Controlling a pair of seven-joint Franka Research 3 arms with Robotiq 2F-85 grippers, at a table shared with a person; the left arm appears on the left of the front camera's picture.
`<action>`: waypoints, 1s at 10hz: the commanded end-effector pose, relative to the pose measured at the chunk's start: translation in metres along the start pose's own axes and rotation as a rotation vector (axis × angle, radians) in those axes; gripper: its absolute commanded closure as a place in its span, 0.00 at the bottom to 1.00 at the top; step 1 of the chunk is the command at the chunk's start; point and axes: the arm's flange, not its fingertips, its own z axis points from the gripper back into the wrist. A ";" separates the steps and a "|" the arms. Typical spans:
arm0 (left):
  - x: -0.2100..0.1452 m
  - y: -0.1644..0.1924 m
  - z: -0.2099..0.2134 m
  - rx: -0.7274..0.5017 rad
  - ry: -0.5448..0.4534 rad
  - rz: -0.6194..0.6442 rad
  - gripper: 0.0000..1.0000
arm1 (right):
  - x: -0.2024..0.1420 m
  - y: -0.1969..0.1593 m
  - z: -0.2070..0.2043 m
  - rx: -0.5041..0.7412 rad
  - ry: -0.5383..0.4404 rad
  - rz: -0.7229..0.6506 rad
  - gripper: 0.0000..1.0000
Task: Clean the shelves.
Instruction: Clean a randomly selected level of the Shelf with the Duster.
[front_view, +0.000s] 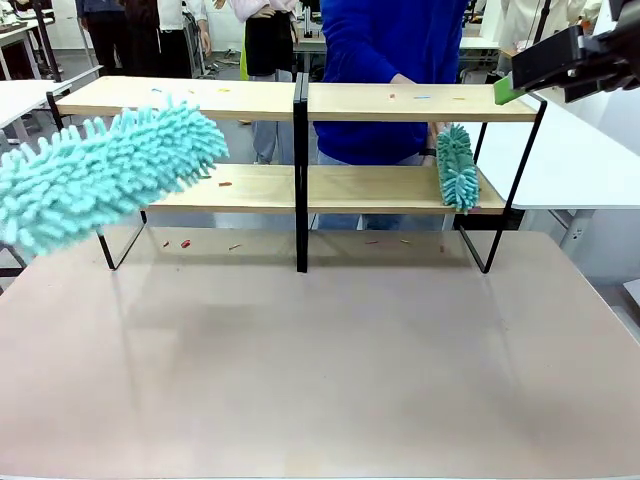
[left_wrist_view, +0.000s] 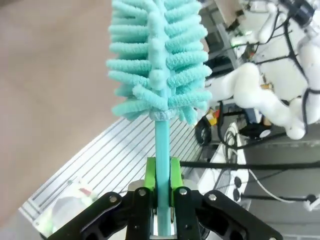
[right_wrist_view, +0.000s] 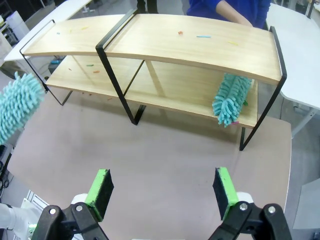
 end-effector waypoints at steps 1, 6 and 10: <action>0.021 -0.022 0.001 -0.026 -0.179 0.131 0.87 | 0.001 0.000 0.000 0.004 -0.002 -0.004 0.00; 0.128 -0.165 -0.070 -0.110 -0.196 0.296 0.87 | 0.001 0.000 0.000 0.004 -0.002 -0.004 0.00; 0.106 -0.149 -0.064 -0.092 -0.122 0.224 0.87 | 0.001 0.000 0.000 0.004 -0.002 -0.004 0.00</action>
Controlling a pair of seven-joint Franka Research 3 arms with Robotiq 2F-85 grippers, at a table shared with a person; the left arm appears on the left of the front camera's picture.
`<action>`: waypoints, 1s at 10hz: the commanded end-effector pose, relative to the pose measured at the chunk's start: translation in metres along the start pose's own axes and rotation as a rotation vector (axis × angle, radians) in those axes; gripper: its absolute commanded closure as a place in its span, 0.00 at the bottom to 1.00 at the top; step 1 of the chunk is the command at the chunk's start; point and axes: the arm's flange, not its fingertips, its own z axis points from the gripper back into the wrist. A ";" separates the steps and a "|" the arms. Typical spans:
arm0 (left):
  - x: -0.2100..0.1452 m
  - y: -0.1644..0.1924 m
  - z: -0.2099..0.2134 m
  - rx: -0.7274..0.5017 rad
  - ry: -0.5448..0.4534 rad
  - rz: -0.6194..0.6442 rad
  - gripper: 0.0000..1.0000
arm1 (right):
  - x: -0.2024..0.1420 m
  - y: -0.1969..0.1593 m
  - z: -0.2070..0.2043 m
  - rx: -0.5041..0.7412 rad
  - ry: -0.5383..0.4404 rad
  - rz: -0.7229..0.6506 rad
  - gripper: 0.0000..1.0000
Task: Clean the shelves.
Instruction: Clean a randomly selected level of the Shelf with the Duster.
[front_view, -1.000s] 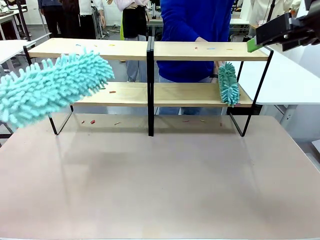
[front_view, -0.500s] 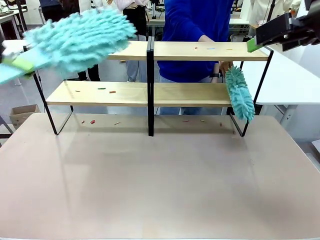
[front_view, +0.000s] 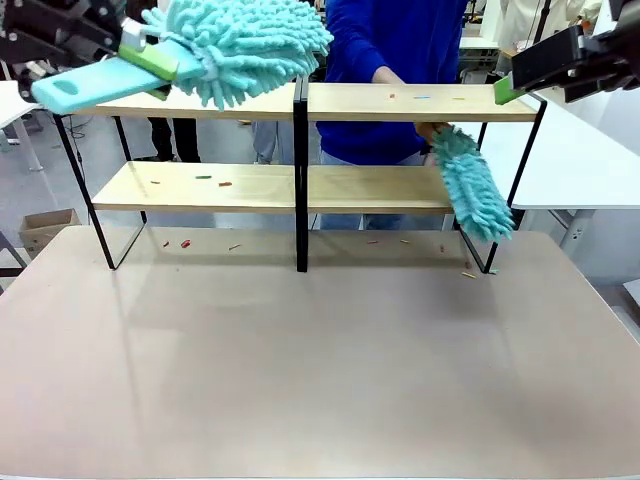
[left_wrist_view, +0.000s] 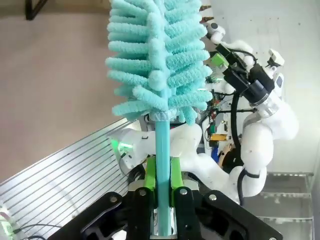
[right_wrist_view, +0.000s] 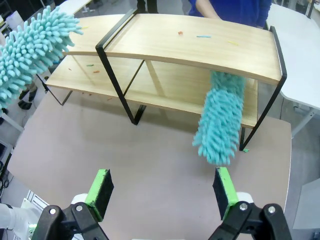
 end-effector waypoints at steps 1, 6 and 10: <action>0.002 -0.009 -0.007 -0.005 -0.006 0.008 0.87 | 0.001 -0.001 0.000 0.004 -0.002 -0.005 0.00; 0.075 -0.087 -0.109 0.237 -0.221 -0.103 0.87 | 0.001 -0.001 0.000 0.004 -0.002 -0.005 0.00; 0.139 -0.105 -0.177 0.478 -0.194 -0.025 0.87 | 0.001 -0.001 0.000 0.004 -0.002 -0.005 0.00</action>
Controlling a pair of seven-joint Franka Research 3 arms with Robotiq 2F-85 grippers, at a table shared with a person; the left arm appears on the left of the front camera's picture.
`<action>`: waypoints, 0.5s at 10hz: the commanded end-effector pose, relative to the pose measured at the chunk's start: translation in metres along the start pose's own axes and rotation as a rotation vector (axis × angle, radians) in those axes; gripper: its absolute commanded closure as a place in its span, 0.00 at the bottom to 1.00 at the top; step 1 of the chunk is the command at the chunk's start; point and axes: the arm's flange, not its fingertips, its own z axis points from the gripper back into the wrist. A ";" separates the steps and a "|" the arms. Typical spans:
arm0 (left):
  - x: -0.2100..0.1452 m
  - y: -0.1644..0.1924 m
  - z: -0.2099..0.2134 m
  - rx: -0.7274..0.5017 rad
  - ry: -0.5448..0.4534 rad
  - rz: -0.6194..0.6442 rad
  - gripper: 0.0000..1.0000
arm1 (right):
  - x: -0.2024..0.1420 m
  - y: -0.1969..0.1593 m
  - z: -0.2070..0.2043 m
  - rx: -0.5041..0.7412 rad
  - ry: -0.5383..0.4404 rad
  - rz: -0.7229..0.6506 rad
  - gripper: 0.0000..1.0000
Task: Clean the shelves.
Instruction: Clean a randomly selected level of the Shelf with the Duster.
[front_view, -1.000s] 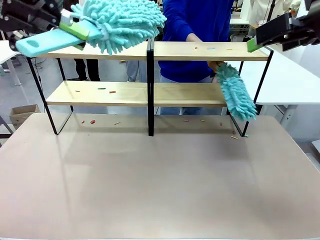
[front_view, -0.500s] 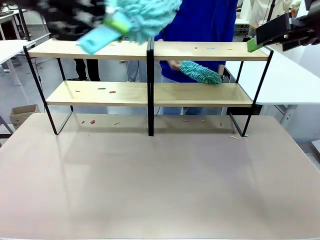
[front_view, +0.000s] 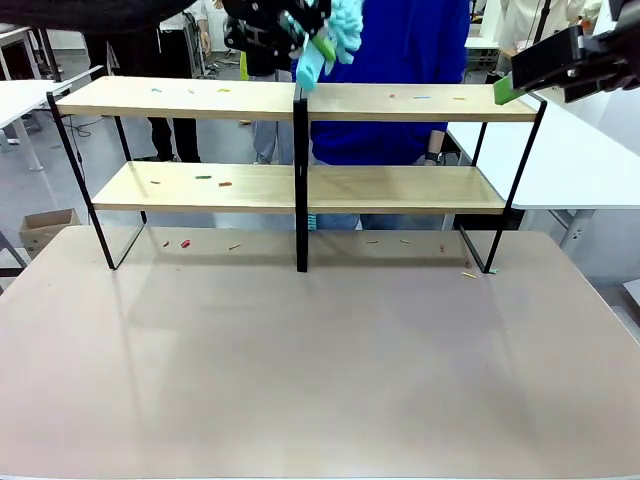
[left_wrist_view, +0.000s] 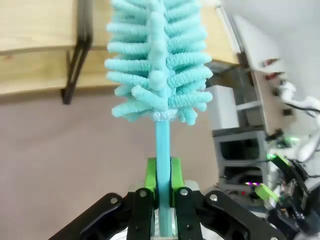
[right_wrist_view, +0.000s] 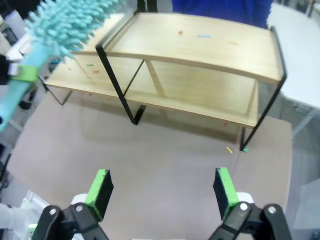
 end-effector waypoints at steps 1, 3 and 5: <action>0.020 -0.026 -0.015 0.067 0.065 0.073 0.87 | 0.001 -0.001 0.000 0.004 -0.002 -0.005 0.00; 0.030 -0.033 -0.038 0.105 0.105 0.065 0.87 | 0.001 -0.001 0.000 0.004 -0.002 -0.005 0.00; 0.046 -0.043 -0.063 0.138 0.167 0.041 0.87 | 0.001 -0.001 0.000 0.004 -0.002 -0.005 0.00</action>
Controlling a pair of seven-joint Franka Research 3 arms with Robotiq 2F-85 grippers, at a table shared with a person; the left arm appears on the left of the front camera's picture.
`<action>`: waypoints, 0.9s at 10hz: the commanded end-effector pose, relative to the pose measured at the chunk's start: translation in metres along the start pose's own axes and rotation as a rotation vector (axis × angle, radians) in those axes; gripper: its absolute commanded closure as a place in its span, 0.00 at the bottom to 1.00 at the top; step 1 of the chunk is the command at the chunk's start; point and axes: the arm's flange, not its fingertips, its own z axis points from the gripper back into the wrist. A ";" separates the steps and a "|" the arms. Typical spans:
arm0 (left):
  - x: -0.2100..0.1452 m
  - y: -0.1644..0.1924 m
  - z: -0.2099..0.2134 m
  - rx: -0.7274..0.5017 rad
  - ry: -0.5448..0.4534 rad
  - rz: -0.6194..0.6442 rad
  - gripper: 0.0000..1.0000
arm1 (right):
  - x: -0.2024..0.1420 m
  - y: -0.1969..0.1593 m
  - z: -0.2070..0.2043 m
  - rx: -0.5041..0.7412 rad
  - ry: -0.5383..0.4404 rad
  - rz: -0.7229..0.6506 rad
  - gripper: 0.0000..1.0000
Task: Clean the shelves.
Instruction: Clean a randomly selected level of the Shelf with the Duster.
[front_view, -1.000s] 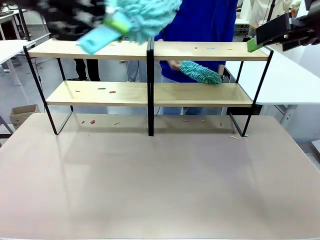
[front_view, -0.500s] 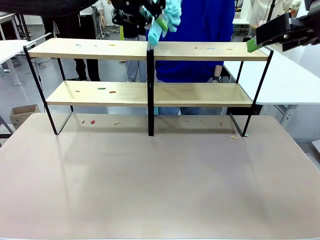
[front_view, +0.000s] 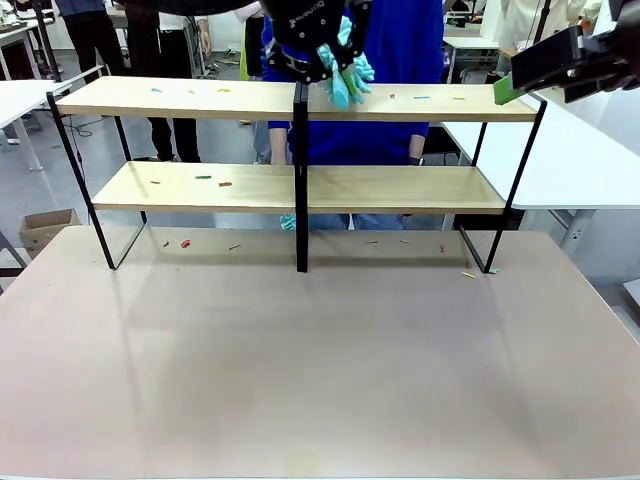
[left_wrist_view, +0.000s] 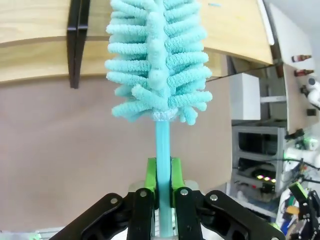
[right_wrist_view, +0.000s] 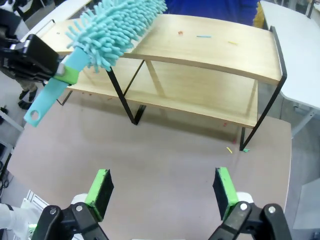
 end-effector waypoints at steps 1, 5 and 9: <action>0.027 -0.022 -0.007 0.042 0.044 0.002 0.87 | 0.001 -0.001 0.000 0.004 -0.002 -0.005 0.00; 0.041 -0.041 -0.030 0.071 0.078 -0.025 0.87 | 0.001 -0.001 0.000 0.004 -0.002 -0.005 0.00; 0.043 -0.046 -0.042 -0.064 0.292 -0.148 0.87 | 0.001 -0.001 0.000 0.004 -0.002 -0.005 0.00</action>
